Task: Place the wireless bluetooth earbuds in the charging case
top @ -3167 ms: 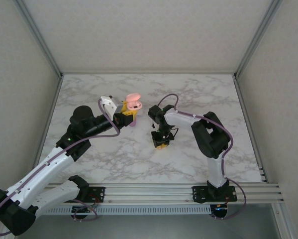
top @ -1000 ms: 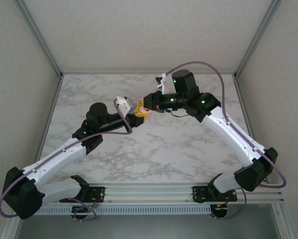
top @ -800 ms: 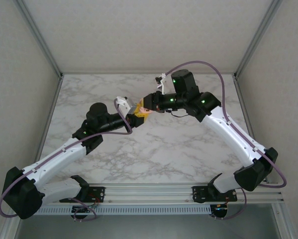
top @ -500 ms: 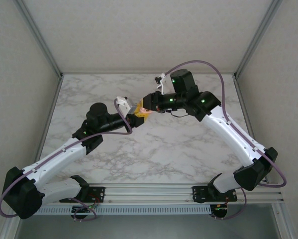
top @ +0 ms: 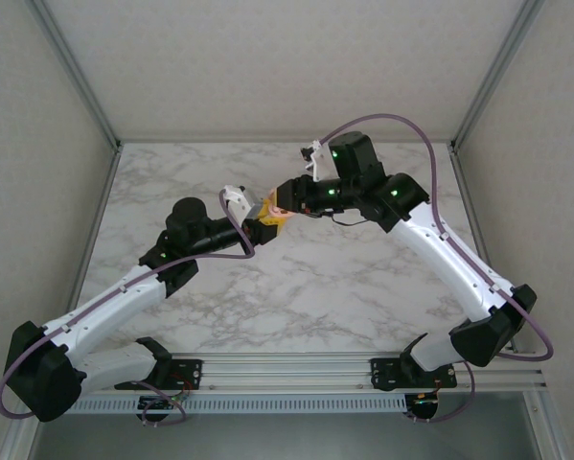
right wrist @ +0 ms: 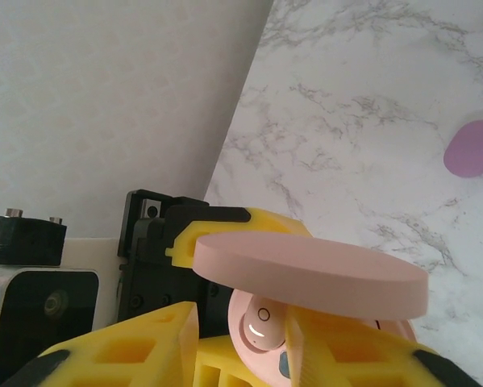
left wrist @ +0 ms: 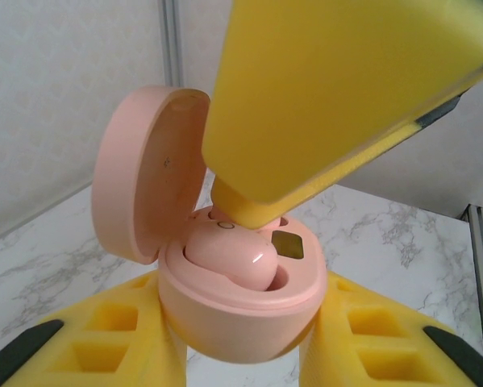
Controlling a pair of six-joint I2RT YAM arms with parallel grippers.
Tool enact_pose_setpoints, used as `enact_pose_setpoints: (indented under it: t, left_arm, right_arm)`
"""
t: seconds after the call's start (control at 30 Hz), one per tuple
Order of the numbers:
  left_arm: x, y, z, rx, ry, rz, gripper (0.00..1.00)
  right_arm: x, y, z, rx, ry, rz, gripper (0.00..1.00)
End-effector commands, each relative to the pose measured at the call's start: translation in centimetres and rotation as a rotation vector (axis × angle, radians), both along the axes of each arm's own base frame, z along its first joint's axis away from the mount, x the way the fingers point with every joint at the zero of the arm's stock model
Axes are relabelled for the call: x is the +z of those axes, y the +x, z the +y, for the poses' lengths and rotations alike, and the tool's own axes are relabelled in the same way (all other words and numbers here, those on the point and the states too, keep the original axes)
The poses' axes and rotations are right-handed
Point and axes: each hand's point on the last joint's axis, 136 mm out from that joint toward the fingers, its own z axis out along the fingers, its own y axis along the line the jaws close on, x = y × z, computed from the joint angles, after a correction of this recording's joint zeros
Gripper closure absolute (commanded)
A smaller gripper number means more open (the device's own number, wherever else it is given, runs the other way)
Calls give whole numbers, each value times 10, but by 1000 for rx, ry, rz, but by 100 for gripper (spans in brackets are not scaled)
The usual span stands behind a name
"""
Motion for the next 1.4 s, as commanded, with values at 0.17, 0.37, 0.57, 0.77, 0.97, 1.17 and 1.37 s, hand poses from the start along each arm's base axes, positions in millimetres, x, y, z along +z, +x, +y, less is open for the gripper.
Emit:
enact_pose_setpoints:
  t: [0.17, 0.37, 0.57, 0.77, 0.97, 1.17, 1.37]
  left_arm:
    - [35, -5, 0, -9, -65, -79, 82]
    - [33, -11, 0, -37, -44, -85, 82]
    - [38, -24, -4, -100, -16, -99, 82]
    - [41, -24, -4, -91, -6, -104, 83]
    - [43, -14, -3, -48, -23, -88, 83]
    - [46, -9, -6, -39, -41, -83, 82]
    - [49, -13, -8, -62, -55, -89, 82]
  right_arm:
    - [49, -9, -13, -9, 67, -153, 62]
    - [47, 23, -51, -232, -55, -219, 57]
    - [19, 47, -43, -207, -135, -87, 54]
    - [-2, 45, -13, -34, -138, 20, 50]
    - [-9, 14, -14, 96, -138, 32, 51]
    - [-7, -6, -32, 91, -125, -5, 51]
    - [-3, 4, -50, -49, -68, -18, 43]
